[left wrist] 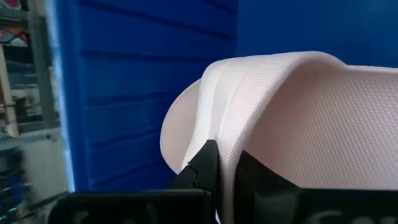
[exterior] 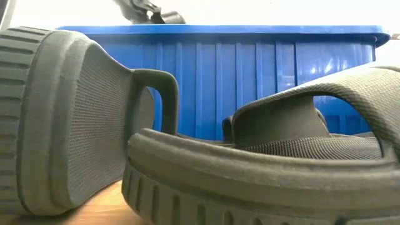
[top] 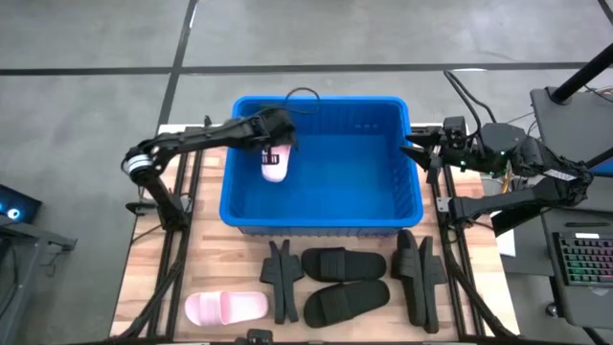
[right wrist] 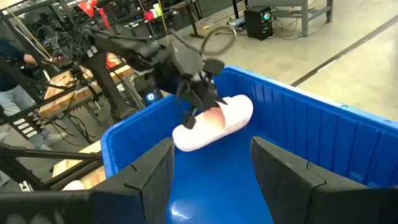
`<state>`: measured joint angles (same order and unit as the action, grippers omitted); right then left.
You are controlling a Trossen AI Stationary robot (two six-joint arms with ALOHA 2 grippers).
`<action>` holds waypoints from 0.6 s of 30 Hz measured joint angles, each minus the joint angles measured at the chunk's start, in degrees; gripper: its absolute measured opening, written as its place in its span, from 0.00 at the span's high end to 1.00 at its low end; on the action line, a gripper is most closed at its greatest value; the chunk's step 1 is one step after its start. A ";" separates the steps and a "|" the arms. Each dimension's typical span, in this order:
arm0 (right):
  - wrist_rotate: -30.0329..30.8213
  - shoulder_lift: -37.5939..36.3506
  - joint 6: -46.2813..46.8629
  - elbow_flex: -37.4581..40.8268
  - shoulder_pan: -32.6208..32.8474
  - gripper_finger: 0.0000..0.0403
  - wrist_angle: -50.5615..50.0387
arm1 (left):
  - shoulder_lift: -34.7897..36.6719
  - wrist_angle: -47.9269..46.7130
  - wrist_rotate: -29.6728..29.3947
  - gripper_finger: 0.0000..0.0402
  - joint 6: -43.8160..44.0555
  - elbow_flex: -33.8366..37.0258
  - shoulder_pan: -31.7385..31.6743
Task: Pick and place slides into bin
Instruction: Put the top pink slide into the bin
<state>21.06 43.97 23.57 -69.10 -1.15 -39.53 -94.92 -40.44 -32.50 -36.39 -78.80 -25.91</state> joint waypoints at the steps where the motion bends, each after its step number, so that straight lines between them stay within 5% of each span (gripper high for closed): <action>1: 0.00 0.00 -0.02 0.00 0.00 0.50 0.00 | -0.47 0.26 -0.05 1.00 -0.26 0.25 -0.20; 10: 0.00 0.00 -0.12 0.00 0.00 0.50 -0.15 | 0.89 2.39 0.30 1.00 1.12 8.25 -2.30; 18: 0.00 0.00 -0.19 0.00 0.00 0.50 -0.17 | 3.69 16.24 0.95 1.00 1.15 18.76 -3.23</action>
<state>21.06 43.97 23.38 -69.10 -1.15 -39.70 -91.23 -24.20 -31.55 -35.24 -60.04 -29.15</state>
